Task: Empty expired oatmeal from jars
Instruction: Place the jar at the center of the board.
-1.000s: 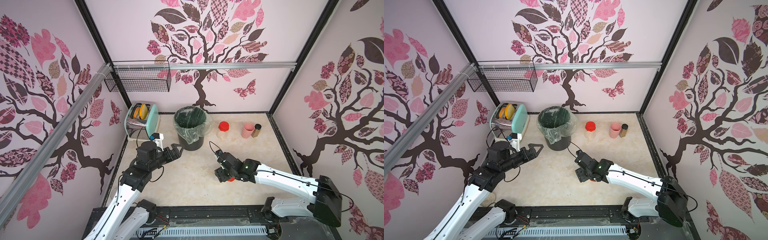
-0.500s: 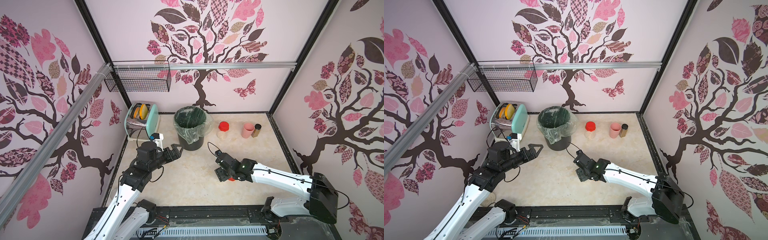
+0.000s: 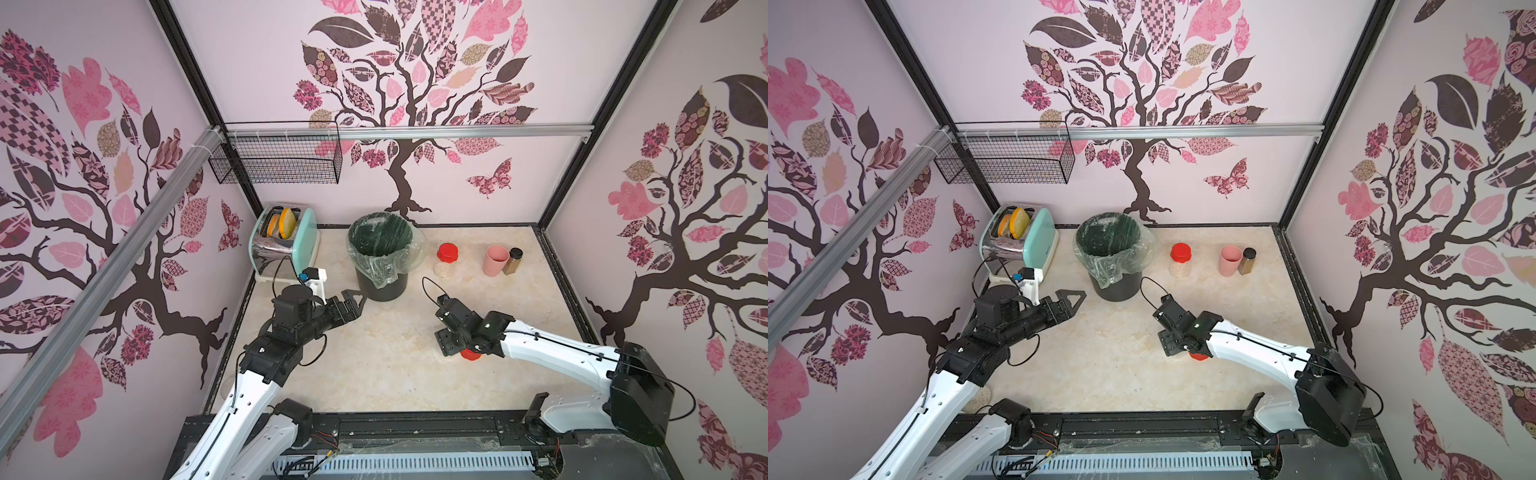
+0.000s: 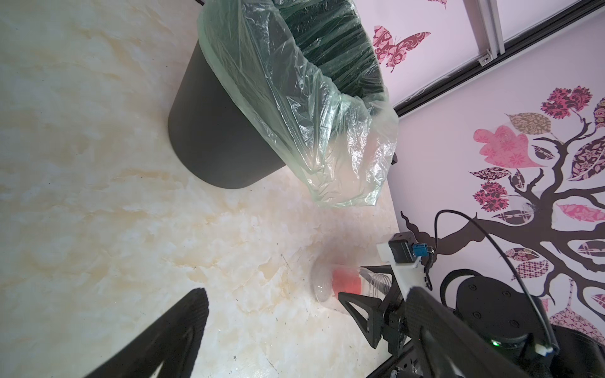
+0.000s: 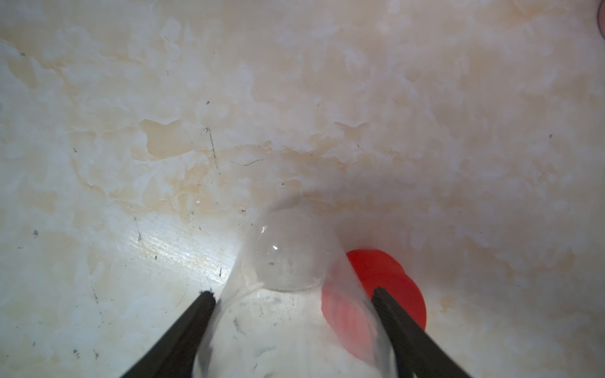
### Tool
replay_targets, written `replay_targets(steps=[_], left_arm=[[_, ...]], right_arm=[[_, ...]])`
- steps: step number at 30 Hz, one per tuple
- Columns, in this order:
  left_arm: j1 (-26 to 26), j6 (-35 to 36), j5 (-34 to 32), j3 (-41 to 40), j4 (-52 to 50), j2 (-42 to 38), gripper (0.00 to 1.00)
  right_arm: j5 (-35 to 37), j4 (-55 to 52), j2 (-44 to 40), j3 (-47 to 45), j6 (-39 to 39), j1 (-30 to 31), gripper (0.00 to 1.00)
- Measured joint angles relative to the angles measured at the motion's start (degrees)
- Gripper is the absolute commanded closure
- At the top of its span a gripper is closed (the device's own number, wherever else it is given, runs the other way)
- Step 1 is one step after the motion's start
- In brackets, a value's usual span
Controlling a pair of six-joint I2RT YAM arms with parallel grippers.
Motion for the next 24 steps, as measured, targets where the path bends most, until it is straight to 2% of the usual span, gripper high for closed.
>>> replay_targets(steps=[4,12,24], left_arm=[[0.0,0.35,0.0,0.0,0.02,0.26,0.02],[0.11,0.57,0.0,0.0,0.04,0.55,0.02],[0.11,2.27,-1.53,0.15,-1.09,1.95,0.02]], right_arm=[[-0.37,0.04,0.0,0.0,-0.55,-0.07,0.2],[-0.46,0.26,-0.42,0.0,-1.18,-0.07,0.01],[-0.81,-0.55,-8.22,0.02,-2.84,-0.07,0.0]])
